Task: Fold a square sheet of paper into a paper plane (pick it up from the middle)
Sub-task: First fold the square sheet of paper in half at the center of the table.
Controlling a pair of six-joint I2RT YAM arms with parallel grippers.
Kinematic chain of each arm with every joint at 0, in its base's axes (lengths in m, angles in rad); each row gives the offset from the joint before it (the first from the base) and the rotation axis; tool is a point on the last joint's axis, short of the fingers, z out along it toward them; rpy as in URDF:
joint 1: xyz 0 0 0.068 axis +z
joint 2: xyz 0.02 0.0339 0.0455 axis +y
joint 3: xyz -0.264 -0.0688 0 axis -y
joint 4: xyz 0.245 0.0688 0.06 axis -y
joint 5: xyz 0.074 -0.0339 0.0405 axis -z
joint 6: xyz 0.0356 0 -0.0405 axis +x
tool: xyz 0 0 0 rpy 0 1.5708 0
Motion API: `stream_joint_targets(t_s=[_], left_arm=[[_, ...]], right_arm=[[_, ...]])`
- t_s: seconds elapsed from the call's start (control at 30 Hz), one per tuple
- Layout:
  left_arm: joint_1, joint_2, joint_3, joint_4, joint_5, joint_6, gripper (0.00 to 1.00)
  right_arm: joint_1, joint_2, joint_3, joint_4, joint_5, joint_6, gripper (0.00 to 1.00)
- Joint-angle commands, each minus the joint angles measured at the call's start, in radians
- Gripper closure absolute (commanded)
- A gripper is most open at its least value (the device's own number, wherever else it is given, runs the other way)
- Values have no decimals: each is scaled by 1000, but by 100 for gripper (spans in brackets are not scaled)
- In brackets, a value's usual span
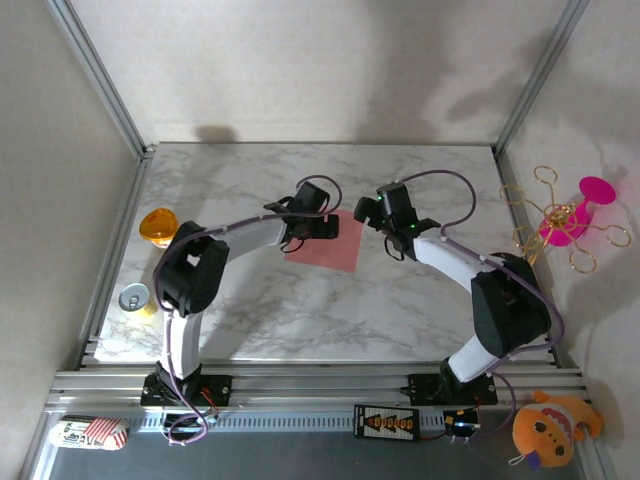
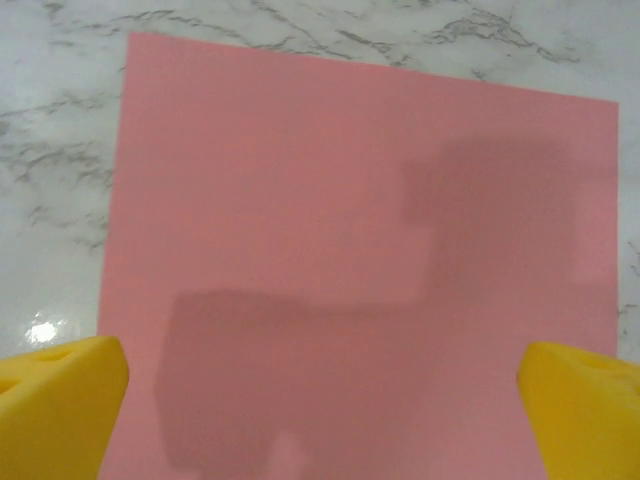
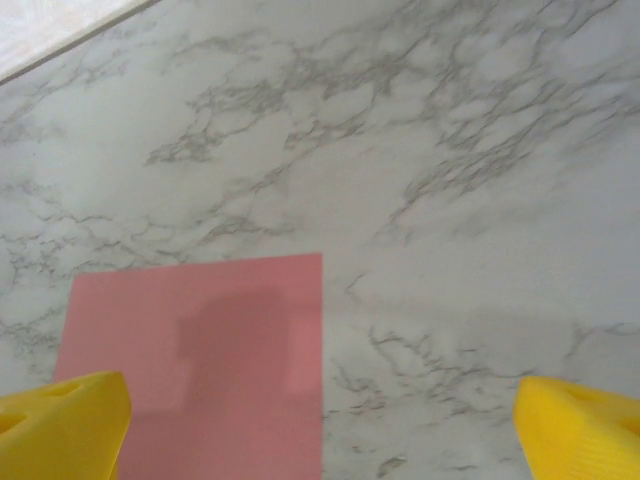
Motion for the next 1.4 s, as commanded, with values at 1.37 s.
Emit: stream_joint_targets(t_s=[1.37], left_arm=[[-50, 202, 291, -242, -37, 31, 4]], right_arm=[[-84, -117, -87, -43, 109, -59, 1]])
